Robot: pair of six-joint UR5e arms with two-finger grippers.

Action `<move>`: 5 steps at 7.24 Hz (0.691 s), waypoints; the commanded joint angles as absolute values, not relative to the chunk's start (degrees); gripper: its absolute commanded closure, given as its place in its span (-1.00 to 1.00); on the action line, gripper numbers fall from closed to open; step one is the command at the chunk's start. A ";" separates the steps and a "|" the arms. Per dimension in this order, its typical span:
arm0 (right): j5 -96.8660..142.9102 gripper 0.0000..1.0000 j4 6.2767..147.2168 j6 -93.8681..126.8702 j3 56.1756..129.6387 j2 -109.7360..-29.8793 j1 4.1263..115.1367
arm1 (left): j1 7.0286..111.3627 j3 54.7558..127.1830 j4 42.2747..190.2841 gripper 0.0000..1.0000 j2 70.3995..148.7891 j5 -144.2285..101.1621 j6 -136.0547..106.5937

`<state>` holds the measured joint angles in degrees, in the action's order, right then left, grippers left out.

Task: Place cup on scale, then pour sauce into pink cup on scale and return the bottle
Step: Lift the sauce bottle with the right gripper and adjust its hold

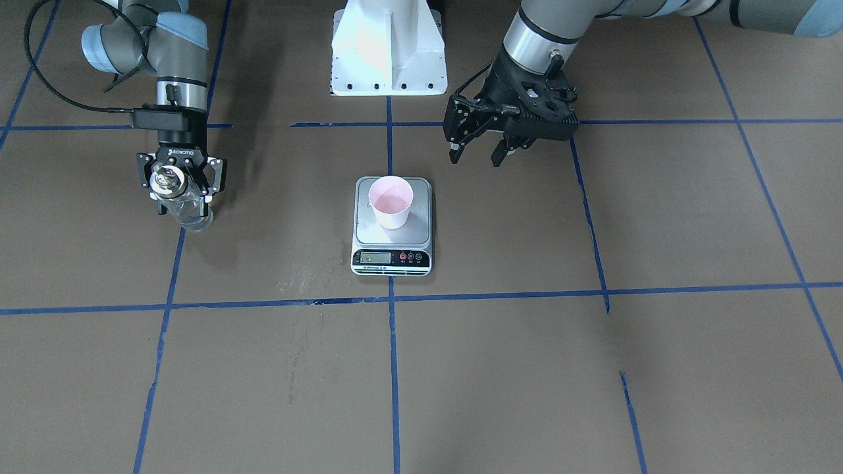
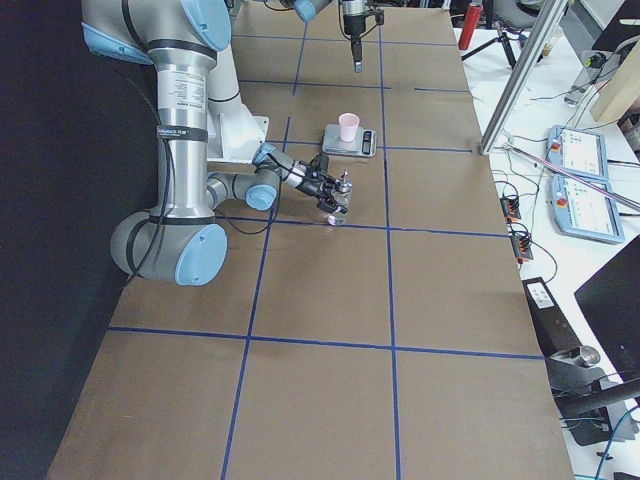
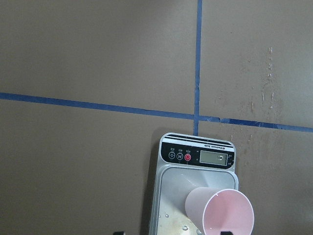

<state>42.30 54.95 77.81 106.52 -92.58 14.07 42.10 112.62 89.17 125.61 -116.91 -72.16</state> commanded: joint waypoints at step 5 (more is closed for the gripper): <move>40.87 1.00 56.11 61.73 109.77 -87.92 14.24 | 42.10 113.38 88.33 -0.45 125.68 -117.07 -72.16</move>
